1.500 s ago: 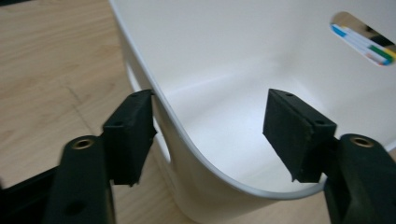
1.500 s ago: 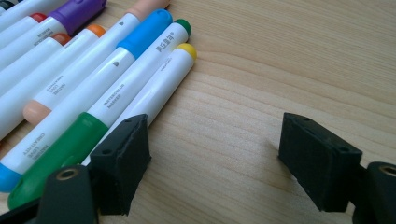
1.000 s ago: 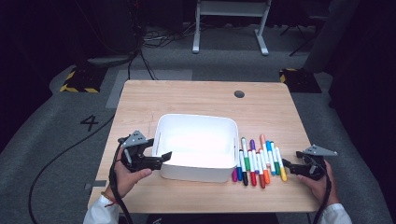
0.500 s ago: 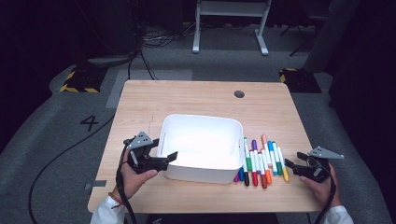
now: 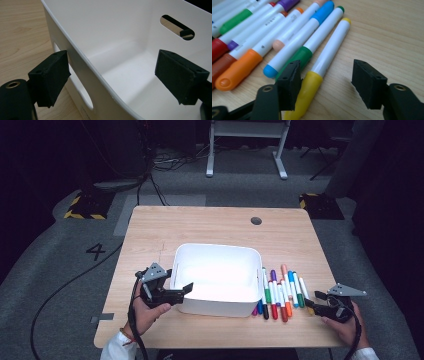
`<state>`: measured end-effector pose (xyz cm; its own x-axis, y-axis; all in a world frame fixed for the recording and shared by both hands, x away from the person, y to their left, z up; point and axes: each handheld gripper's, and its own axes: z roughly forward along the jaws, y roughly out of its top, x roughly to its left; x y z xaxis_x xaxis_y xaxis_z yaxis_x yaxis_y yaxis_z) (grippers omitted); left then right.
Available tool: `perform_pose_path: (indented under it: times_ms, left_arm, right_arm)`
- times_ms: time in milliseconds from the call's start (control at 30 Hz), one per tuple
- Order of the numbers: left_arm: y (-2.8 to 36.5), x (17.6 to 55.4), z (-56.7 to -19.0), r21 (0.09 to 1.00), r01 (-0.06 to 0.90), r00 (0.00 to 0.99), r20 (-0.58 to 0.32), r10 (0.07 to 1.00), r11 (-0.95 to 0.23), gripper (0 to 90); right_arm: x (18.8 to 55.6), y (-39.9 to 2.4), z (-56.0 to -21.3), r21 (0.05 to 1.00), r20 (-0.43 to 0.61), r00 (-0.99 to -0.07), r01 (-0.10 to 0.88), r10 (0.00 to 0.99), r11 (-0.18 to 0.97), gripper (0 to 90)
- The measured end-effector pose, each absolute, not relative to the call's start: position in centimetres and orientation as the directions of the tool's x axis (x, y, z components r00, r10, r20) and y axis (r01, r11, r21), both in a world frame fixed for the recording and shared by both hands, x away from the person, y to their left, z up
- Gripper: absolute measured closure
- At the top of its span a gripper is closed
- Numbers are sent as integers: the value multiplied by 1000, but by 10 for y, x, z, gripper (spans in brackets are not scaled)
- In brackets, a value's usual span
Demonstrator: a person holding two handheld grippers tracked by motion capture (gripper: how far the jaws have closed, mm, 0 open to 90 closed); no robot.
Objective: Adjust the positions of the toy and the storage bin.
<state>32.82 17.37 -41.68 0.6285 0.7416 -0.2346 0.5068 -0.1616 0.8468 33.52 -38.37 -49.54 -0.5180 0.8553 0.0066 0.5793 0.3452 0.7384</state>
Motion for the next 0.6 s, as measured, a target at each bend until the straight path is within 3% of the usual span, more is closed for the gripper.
perform_pose_path:
  times_ms: [133,333,600]
  left_arm:
    - [169,329,-418,842,517,611,-236,755,-155,131]
    - [160,329,-419,855,499,606,-227,763,-141,133]
    - [164,326,-409,882,452,627,-211,750,-130,148]
  right_arm:
    - [336,-386,-497,741,1,-504,581,864,337,495]
    - [337,-390,-498,754,-9,-473,576,881,317,679]
    - [339,-392,-498,760,-3,-459,577,889,301,732]
